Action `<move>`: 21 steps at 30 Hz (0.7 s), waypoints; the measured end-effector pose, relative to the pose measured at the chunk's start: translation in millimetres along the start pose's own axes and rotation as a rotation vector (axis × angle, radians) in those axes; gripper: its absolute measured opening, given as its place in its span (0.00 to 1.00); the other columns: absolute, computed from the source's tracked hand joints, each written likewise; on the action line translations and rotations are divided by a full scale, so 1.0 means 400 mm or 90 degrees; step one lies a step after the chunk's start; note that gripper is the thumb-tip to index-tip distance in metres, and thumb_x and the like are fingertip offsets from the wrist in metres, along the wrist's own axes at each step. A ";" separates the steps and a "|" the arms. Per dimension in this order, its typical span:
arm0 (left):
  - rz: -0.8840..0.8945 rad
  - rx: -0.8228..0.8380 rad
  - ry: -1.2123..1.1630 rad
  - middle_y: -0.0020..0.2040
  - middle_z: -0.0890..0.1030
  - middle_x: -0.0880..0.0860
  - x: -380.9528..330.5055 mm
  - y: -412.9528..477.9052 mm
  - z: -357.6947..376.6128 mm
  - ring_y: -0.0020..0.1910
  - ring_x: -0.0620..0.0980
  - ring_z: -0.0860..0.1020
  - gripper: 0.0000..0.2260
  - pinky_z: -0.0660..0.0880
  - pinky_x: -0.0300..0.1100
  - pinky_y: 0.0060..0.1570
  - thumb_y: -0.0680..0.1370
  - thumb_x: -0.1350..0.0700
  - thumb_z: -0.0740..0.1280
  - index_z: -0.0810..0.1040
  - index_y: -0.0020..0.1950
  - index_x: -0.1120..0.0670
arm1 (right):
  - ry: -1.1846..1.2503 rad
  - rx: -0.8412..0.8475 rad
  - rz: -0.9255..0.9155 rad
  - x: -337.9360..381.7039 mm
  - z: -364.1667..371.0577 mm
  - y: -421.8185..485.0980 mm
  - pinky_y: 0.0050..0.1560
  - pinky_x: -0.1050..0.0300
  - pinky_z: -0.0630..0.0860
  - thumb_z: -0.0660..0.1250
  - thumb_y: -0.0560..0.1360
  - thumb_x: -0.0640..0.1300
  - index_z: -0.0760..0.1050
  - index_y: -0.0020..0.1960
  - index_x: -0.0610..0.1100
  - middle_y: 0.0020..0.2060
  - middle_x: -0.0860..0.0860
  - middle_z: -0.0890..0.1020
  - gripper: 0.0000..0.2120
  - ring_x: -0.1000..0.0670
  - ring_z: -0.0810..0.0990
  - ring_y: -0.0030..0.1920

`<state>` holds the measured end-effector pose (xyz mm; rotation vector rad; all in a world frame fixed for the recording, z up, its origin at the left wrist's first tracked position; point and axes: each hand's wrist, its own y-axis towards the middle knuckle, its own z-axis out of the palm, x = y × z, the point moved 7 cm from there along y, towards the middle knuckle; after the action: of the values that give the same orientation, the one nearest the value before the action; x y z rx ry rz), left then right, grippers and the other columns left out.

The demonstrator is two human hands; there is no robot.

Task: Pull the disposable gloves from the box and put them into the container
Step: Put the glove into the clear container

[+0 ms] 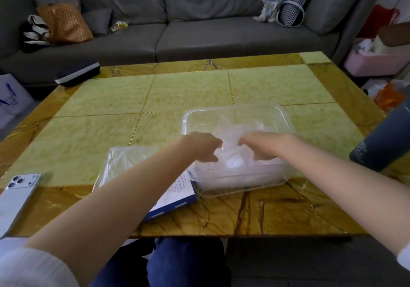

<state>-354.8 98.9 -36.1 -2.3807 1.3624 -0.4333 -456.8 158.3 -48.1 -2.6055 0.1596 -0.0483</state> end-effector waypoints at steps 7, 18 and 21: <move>-0.078 -0.444 -0.174 0.63 0.72 0.51 0.111 -0.241 -0.110 0.63 0.51 0.69 0.15 0.64 0.45 0.63 0.80 0.53 0.61 0.71 0.66 0.50 | 0.110 -0.600 -0.318 0.244 -0.167 -0.160 0.41 0.55 0.79 0.65 0.71 0.28 0.78 0.52 0.41 0.47 0.48 0.81 0.14 0.47 0.80 0.47; -0.355 -0.318 -0.320 0.45 0.80 0.52 0.303 -0.438 0.121 0.51 0.55 0.77 0.11 0.67 0.46 0.51 0.80 0.52 0.59 0.77 0.49 0.56 | 0.036 -0.350 -0.322 0.544 0.000 -0.075 0.44 0.55 0.71 0.57 0.75 0.30 0.64 0.68 0.38 0.65 0.43 0.65 0.22 0.43 0.72 0.57; -0.351 -0.343 -0.336 0.38 0.74 0.49 0.307 -0.457 0.106 0.42 0.54 0.74 0.07 0.64 0.44 0.45 0.81 0.53 0.58 0.72 0.46 0.53 | 0.006 -0.288 -0.268 0.540 0.039 -0.043 0.60 0.48 0.71 0.56 0.75 0.31 0.61 0.70 0.38 0.70 0.41 0.60 0.23 0.40 0.66 0.65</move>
<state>-137.9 84.6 19.7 -2.9910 0.6206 0.4769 -239.8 154.2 -51.9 -3.0429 -0.4249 -0.1938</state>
